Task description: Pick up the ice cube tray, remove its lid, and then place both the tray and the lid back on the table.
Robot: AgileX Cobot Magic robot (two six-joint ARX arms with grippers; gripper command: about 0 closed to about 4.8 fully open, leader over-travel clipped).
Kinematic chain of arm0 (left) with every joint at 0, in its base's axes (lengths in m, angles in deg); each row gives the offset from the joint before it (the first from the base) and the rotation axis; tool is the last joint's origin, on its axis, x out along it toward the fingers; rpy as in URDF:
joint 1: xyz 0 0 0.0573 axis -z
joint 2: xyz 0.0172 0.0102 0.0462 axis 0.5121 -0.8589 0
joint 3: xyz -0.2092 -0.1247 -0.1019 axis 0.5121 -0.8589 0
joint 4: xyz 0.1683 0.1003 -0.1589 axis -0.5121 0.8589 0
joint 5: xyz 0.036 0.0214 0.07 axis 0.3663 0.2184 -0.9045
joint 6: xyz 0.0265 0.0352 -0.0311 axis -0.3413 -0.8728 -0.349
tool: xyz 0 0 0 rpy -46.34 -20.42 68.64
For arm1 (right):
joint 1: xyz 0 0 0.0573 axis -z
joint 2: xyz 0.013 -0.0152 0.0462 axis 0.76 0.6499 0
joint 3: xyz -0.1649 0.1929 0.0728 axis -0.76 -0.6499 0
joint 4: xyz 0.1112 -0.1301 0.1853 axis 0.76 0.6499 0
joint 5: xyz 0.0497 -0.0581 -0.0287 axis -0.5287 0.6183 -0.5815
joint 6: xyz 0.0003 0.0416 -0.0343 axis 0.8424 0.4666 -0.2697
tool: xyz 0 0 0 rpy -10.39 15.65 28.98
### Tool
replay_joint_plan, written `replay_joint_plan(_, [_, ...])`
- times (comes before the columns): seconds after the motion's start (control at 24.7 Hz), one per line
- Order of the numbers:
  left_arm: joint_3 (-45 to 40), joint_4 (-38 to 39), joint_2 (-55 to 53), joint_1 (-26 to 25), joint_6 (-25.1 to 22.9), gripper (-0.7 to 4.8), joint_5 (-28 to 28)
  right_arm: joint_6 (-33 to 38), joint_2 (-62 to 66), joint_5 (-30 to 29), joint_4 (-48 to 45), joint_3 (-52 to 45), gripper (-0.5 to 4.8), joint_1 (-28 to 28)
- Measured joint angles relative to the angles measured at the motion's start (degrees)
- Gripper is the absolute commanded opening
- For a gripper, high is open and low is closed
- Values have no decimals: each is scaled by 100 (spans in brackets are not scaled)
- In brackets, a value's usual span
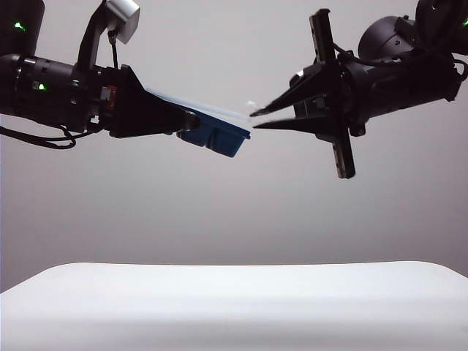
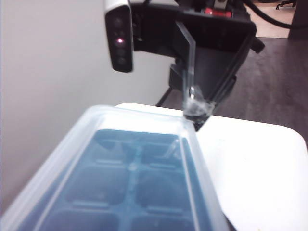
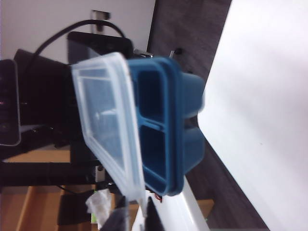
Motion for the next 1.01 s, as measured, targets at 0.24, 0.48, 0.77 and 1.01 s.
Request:
replay_joint_plan(0.24, [-4, 46, 2, 26, 2, 182, 11, 2, 4, 79, -81, 0, -6, -24])
replay_joint_plan(0.48, [-4, 46, 2, 17, 2, 182, 4, 87, 2, 68, -321, 0, -5, 22])
replay_joint_plan(0.77, [-4, 131, 7, -9, -24, 183, -260, -258, 2, 68, -570, 0, -6, 400])
replay_joint_plan(1.01, [-2, 293, 15, -66, -96, 188, -861, -1182, -4, 1547, -286, 0, -6, 713])
